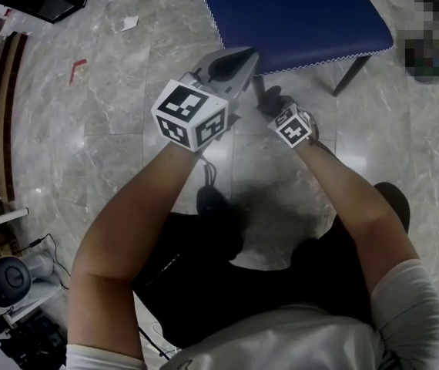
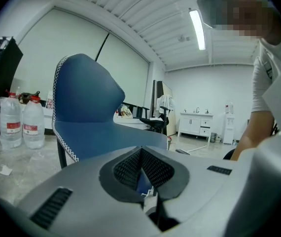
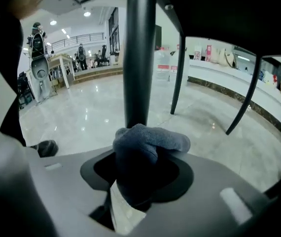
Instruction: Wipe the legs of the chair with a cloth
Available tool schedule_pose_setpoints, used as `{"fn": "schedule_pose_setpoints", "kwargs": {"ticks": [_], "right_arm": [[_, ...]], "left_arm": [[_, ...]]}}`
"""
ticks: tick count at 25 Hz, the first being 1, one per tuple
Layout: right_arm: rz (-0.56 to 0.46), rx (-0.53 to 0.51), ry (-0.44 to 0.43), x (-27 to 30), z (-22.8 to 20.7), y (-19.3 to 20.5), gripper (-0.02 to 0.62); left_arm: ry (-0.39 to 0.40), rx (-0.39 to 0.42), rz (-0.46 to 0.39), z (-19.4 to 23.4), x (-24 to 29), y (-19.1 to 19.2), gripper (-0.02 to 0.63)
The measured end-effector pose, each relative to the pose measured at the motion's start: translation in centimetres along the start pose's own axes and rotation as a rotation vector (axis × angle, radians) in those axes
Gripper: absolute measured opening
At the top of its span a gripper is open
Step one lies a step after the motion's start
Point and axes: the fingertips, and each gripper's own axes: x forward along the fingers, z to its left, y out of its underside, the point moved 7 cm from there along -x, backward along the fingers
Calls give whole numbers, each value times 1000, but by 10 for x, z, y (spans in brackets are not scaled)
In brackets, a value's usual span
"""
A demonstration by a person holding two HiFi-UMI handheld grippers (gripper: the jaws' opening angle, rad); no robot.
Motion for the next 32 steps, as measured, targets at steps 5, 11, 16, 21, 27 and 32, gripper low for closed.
{"fn": "schedule_pose_setpoints", "kwargs": {"ticks": [5,11,16,21,27,32], "right_arm": [[-268,-11,21,-79,-2,-76,160],[-519,-40,32,-135,-7,-126,155],[-405,-59,7,-78,-7,-66,155],[-147,-31,-21,-5,-8,5,158],[21,-32,-31,23,-3,18,163],[-104,-62,-4,-24,-4,-27,161]], "left_arm": [[13,-76,-37,8,-1,-4,6],[7,-61,-43,8,-1,-3,6],[11,-62,-36,6,1,-2,6],[13,-75,-33,3,5,0,6],[21,-56,-18,6,1,-1,6],[25,-43,-9,5,0,-1,6]]}}
